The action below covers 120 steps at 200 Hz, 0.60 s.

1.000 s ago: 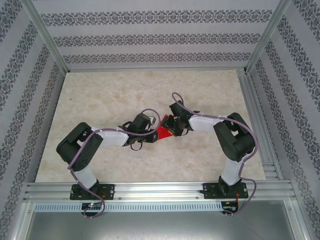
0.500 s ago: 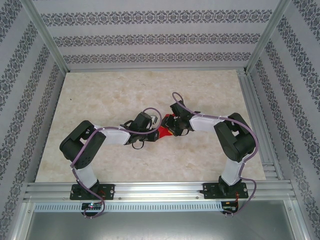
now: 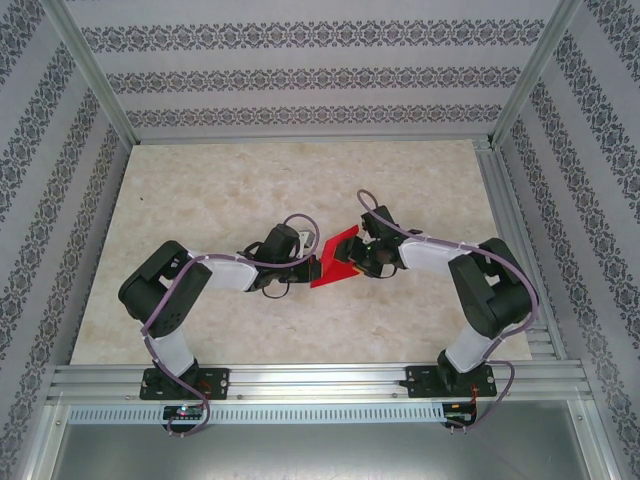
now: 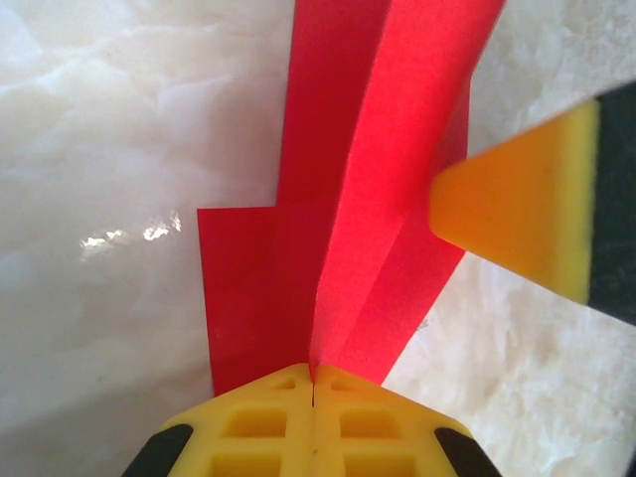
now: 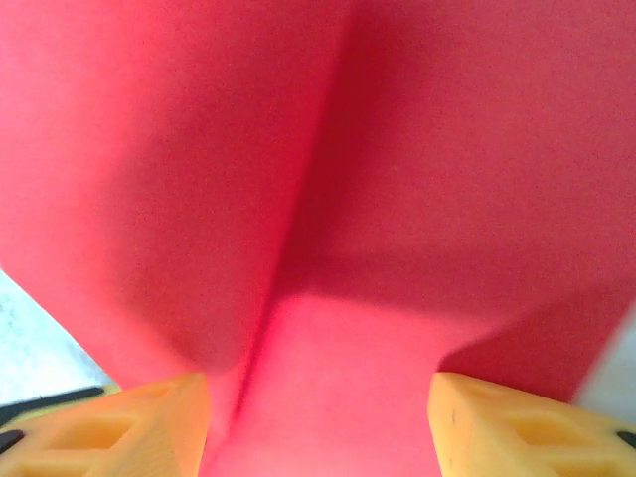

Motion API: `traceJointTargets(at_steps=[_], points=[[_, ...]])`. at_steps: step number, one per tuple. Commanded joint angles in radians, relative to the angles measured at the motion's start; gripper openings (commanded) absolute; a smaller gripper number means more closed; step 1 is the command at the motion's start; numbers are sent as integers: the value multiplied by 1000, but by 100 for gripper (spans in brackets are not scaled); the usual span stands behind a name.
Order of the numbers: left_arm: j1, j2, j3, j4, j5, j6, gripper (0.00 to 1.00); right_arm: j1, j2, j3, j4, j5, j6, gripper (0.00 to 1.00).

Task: Fold a paper plane with a square sheet of paper (pick it up from the middle)
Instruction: Fourth fold the wing at the center of the table.

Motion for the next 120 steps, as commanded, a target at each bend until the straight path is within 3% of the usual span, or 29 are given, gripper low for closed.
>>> traceJointTargets(at_steps=[1, 120], points=[[10, 24, -17, 52, 39, -77, 3, -2, -48, -32, 29, -41, -50, 61], [15, 36, -23, 114, 99, -138, 4, 32, 62, 57, 71, -98, -93, 51]])
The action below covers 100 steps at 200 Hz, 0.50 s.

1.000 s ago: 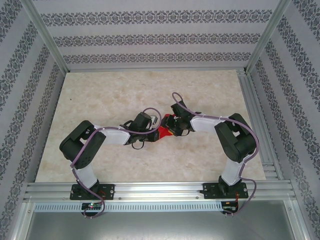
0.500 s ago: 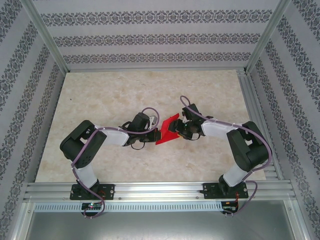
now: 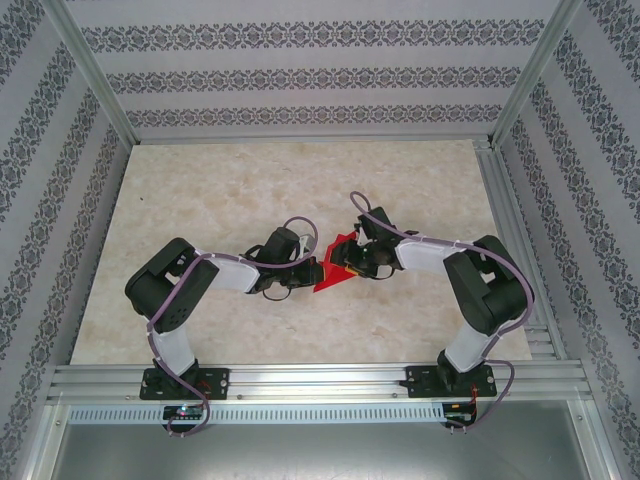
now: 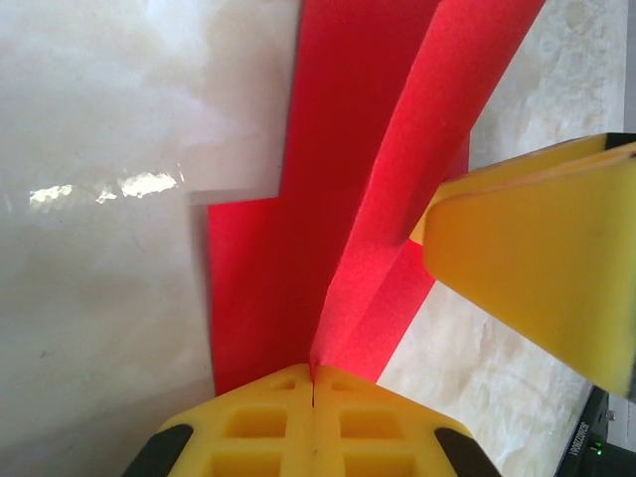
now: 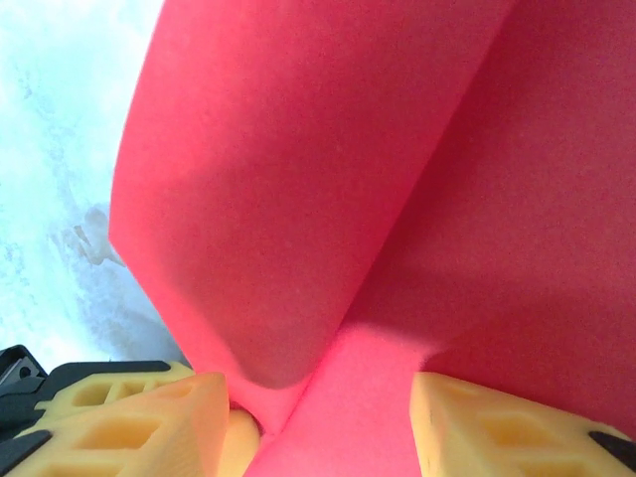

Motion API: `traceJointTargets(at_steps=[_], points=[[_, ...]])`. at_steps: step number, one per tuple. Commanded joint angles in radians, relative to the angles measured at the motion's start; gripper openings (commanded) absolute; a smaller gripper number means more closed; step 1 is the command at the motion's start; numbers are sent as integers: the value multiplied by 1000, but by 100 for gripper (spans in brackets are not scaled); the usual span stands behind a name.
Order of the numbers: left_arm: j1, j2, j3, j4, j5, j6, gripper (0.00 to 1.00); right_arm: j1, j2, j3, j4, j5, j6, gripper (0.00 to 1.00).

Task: Fold a paper plane with a square sheet of paper (pick it up from the middle)
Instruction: Fourth fold the wing at the center of the table.

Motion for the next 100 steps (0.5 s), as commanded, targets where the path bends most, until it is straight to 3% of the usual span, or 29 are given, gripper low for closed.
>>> traceJointTargets(at_steps=[1, 64, 100], points=[[15, -7, -8, 54, 29, -16, 4, 13, 14, 38, 32, -27, -36, 51], [20, -3, -4, 82, 48, -19, 9, 2, 56, 33, 16, 2, -26, 46], [25, -13, -13, 110, 39, -3, 23, -1, 55, 6, 52, 3, -4, 46]])
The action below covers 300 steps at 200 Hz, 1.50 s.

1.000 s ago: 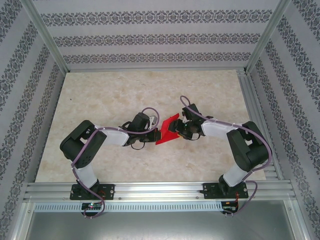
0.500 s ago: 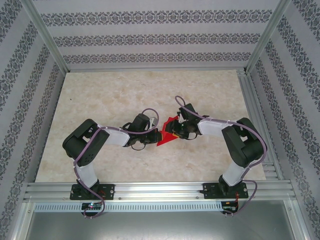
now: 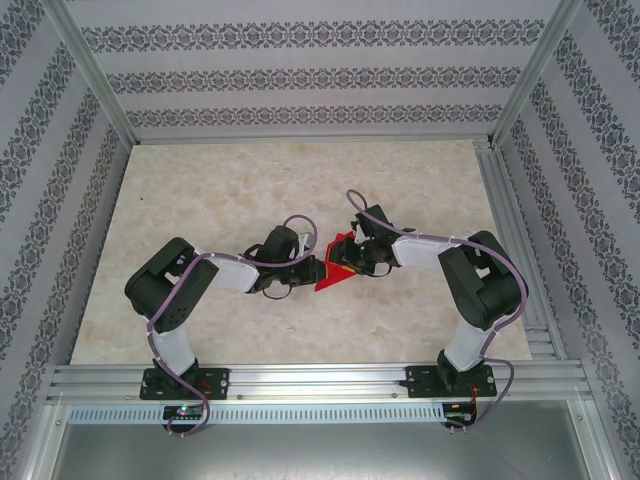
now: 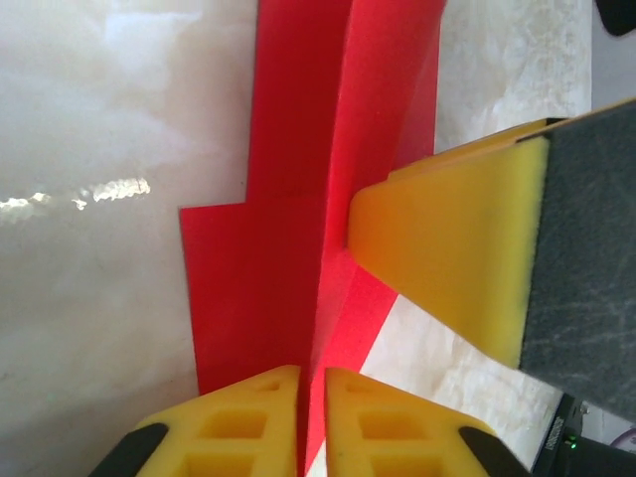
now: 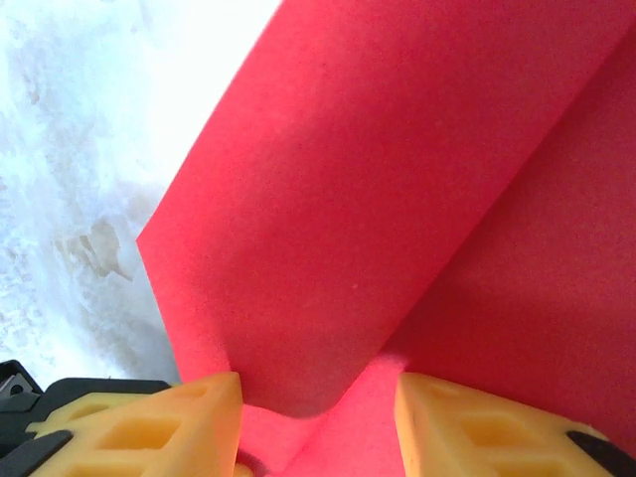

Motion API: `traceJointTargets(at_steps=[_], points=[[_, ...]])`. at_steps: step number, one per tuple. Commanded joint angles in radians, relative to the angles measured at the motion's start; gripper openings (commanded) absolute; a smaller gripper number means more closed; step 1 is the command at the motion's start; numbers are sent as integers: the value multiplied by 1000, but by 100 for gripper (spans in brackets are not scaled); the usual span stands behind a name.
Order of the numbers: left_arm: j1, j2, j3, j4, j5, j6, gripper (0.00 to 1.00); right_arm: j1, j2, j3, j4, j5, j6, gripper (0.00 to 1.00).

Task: Fold a paper plane with a square sheet of paper (pick it up from the middle)
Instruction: Fourth fold the wing at the center of the table.

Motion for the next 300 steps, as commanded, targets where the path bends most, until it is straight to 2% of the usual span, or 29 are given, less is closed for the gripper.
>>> traceJointTargets(at_steps=[1, 17, 43, 110, 143, 209, 267, 300], points=[[17, -14, -12, 70, 12, 8, 23, 0, 16, -21, 33, 12, 10, 46], [18, -21, -17, 94, 2, 22, 29, -4, 15, -37, 52, 11, 23, 46], [18, -35, -11, 79, -44, 79, 33, -11, 16, -66, 106, -7, 50, 47], [18, 16, 32, 50, -36, 125, 33, -21, 13, -93, 170, -43, 75, 47], [16, 45, 53, 63, 12, 127, 24, -23, 15, -104, 195, -57, 87, 47], [17, 60, 61, 60, 39, 125, 7, -39, -34, -115, 181, -61, 69, 47], [17, 59, 61, 81, 66, 75, 6, -60, -124, -119, 123, -51, 0, 50], [17, 82, 67, 87, 86, 47, 6, -57, -96, -103, 109, -43, -4, 51]])
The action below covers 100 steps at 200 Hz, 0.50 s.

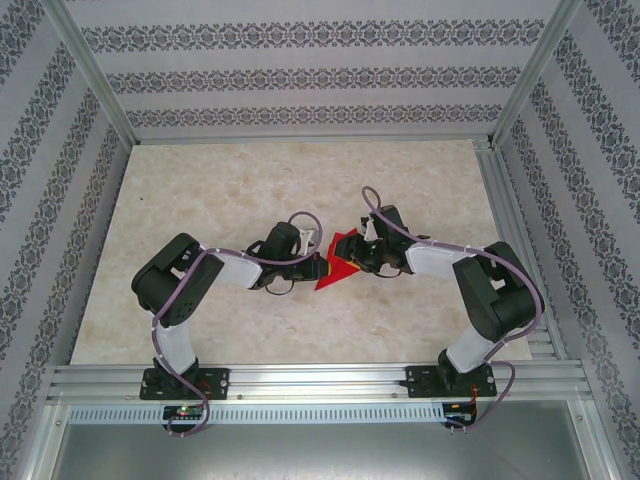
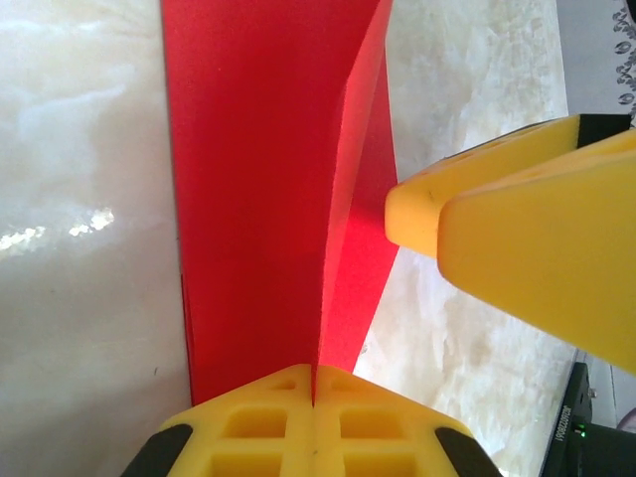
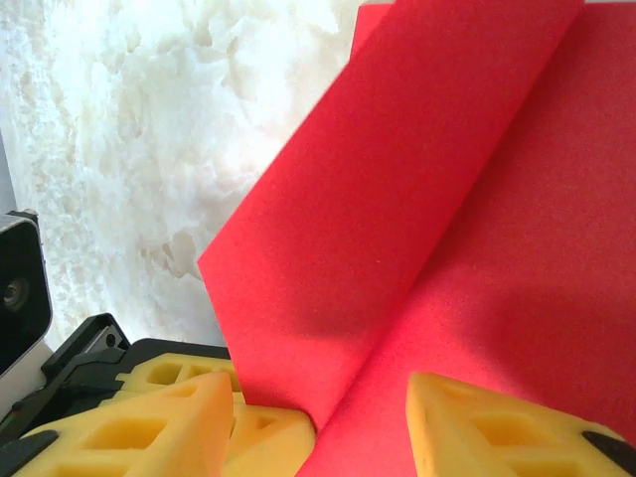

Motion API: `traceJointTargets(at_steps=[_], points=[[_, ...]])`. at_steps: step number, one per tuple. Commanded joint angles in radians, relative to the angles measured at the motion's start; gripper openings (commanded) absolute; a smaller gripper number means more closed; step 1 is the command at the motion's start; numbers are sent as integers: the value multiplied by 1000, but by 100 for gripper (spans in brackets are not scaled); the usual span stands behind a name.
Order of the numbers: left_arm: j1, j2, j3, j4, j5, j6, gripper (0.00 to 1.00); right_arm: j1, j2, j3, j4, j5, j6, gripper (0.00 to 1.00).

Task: Fold a paper plane with a square sheet of paper (pick it up from the middle)
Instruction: Fourth fold the wing at the center of the table.

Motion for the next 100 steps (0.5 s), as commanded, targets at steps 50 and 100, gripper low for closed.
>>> traceJointTargets(at_steps=[50, 100], points=[[7, 51, 39, 56, 69, -71, 7, 10, 49, 44, -55, 22, -52, 53], [7, 51, 47, 55, 75, -69, 8, 13, 95, 78, -99, 63, -57, 52]])
